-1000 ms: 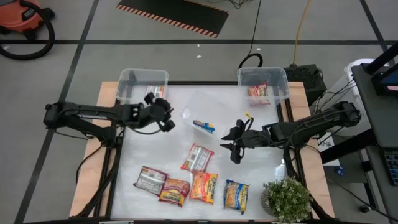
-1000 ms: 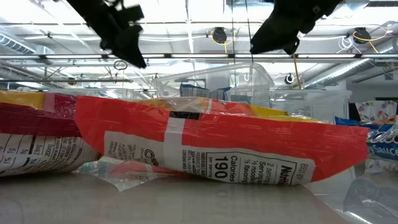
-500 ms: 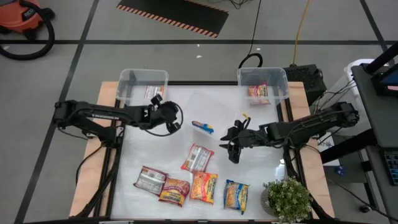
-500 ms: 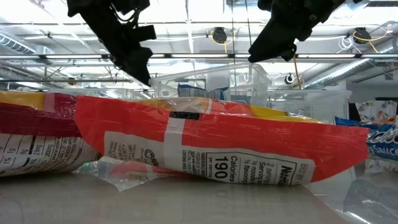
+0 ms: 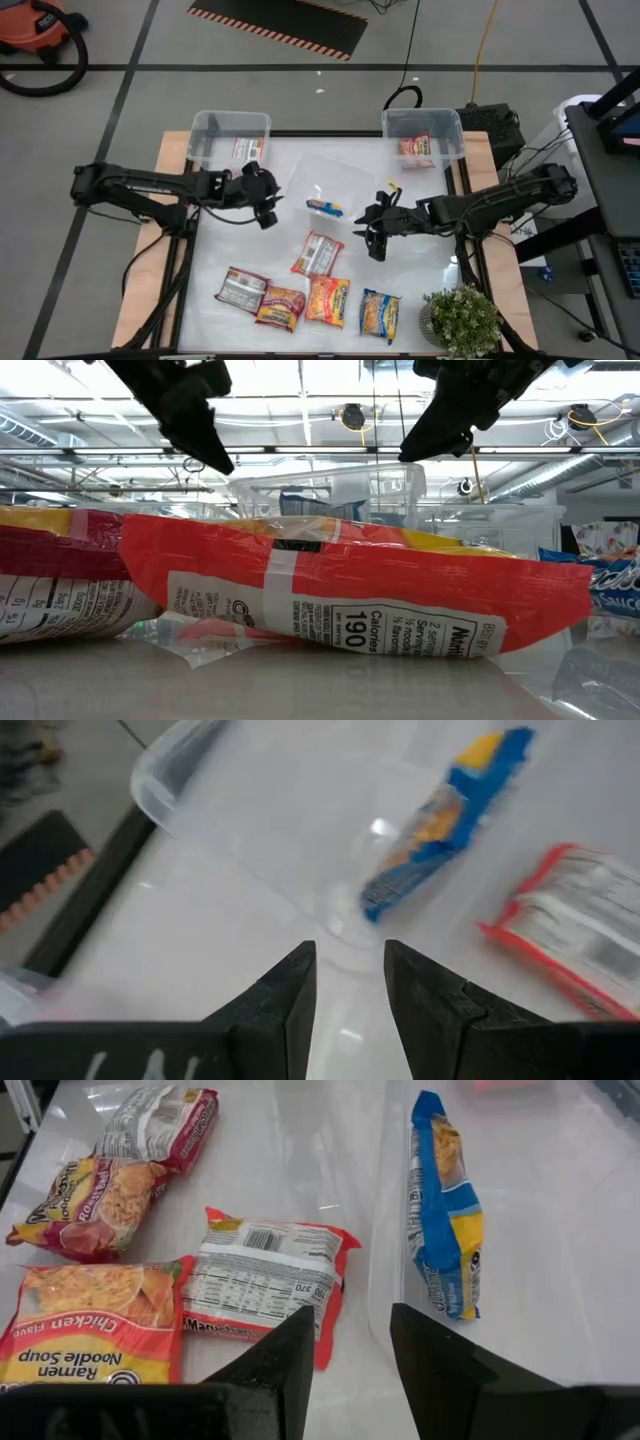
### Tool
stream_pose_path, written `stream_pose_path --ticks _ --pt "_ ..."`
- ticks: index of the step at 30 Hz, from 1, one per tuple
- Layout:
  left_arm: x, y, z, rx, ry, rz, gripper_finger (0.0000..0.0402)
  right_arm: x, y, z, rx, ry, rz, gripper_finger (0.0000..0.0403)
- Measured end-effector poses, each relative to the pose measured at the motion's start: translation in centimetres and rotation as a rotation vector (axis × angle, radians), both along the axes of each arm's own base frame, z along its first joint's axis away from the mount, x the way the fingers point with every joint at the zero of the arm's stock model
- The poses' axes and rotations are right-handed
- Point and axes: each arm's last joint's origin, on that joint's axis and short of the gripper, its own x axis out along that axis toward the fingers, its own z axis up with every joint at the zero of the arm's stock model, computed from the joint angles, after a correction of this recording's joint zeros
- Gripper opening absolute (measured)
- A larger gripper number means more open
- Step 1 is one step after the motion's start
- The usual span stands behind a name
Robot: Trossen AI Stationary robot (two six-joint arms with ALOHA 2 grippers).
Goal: Sort Maruchan noodles
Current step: Adjust the bottom transparent bin
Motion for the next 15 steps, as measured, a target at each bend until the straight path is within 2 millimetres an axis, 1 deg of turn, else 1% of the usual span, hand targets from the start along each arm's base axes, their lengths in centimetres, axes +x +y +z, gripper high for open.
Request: stream_pose_path --ticks 3,6,9,12,15 --pt "-0.8 -0.6 0.8 -0.03 -0.034 -0.032 0.0127 0.0 0.0 0.0 -0.014 0.002 0.012 0.013" --pt "-1.3 -1.0 1.2 -0.021 -0.047 -0.038 0.0127 0.0 0.0 0.0 -0.018 0.001 0.016 0.013" --pt "-1.7 -0.8 1.4 0.037 -0.046 0.031 0.0127 -0.2 0.0 0.2 -0.02 0.0 0.02 0.013" --pt "-1.8 -0.4 0.9 0.088 -0.002 0.123 0.0127 -0.4 -0.1 0.6 -0.012 -0.016 0.021 0.013" --pt "-1.2 0.0 0.0 0.092 0.05 0.148 0.0127 -0.7 -0.1 1.0 0.018 -0.041 0.0 0.013"
